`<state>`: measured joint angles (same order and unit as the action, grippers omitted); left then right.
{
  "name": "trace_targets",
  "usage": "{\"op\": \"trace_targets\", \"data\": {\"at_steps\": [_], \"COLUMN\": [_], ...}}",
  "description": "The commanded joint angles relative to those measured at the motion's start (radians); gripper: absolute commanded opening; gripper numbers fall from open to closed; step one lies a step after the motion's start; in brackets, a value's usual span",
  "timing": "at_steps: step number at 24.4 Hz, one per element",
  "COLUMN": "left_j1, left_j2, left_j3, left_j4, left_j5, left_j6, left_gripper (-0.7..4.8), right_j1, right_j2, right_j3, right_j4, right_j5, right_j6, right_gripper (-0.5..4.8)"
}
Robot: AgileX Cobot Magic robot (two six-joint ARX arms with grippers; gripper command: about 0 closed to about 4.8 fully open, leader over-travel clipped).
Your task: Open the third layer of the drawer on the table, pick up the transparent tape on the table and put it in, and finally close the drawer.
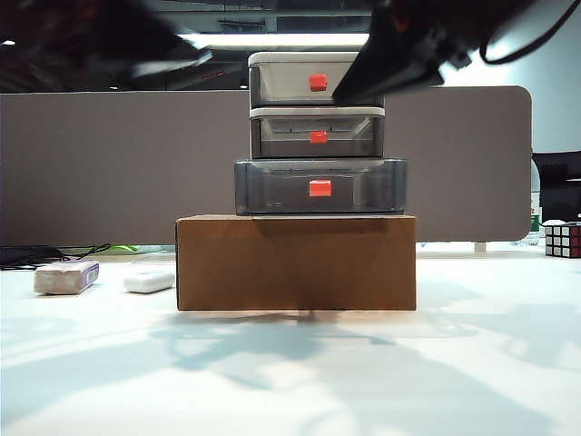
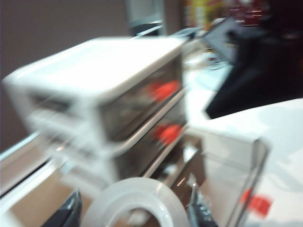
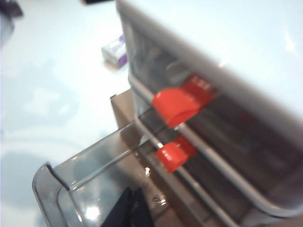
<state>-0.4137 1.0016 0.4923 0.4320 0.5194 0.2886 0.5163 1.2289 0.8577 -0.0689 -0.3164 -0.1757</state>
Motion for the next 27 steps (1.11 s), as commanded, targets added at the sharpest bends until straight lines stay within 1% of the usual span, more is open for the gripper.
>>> {"op": "trace_targets", "data": {"at_steps": [1,3,5,8,10,11,13,14,17,20,22,23,24,25,26,27], "left_j1": [-0.130,-0.185,-0.216,-0.244,-0.248,-0.248,-0.247,-0.247,-0.247,-0.247,-0.259,-0.273,-0.283,-0.309,-0.327,-0.344], "left_j2": [0.137,0.240,0.329,0.433,0.468,0.478,0.479,0.478,0.478,0.476,0.441,0.399,0.368,0.320,0.294,0.272], "left_j3": [0.113,0.170,0.218,0.274,0.288,0.290,0.290,0.290,0.290,0.290,0.290,0.290,0.290,0.290,0.290,0.290], "left_j4": [-0.033,-0.029,-0.018,-0.005,-0.003,-0.005,-0.005,-0.004,-0.004,-0.004,-0.042,-0.108,-0.162,-0.261,-0.323,-0.382], "left_j5": [-0.050,-0.074,-0.076,-0.086,-0.104,-0.104,-0.104,-0.103,-0.089,-0.089,-0.087,-0.086,-0.085,-0.085,-0.085,-0.085], "left_j6": [0.053,0.065,0.086,0.086,0.085,0.084,0.073,0.071,0.071,0.070,0.009,-0.026,-0.035,-0.035,-0.034,-0.034], "left_gripper": [0.49,0.49,0.49,0.50,0.70,1.49,2.75,2.87,3.48,3.48,3.34,2.69,1.99,0.86,0.27,-0.09], "right_j1": [-0.001,-0.002,-0.003,-0.015,-0.017,-0.021,-0.023,-0.023,-0.026,-0.026,-0.026,-0.026,-0.026,-0.026,-0.026,-0.026], "right_j2": [-0.085,-0.141,-0.189,-0.246,-0.270,-0.278,-0.285,-0.285,-0.285,-0.285,-0.285,-0.284,-0.283,-0.279,-0.278,-0.275], "right_j3": [0.006,0.006,0.006,0.006,0.005,0.005,0.005,0.005,0.005,0.005,0.005,0.005,0.005,0.005,0.005,0.005], "right_j4": [0.011,-0.003,-0.019,-0.048,-0.066,-0.077,-0.090,-0.092,-0.092,-0.092,-0.089,-0.084,-0.075,-0.049,-0.029,-0.006], "right_j5": [0.065,0.089,0.117,0.118,0.140,0.158,0.162,0.162,0.161,0.161,0.161,0.161,0.161,0.161,0.161,0.161], "right_j6": [0.003,0.000,-0.008,-0.013,-0.016,-0.027,-0.042,-0.042,-0.042,-0.042,-0.047,-0.058,-0.064,-0.065,-0.069,-0.069], "right_gripper": [-0.05,-0.05,-0.05,-0.05,-0.06,-0.05,-0.05,-0.05,-0.05,-0.05,-0.05,-0.05,-0.05,-0.05,-0.05,-0.05]}}
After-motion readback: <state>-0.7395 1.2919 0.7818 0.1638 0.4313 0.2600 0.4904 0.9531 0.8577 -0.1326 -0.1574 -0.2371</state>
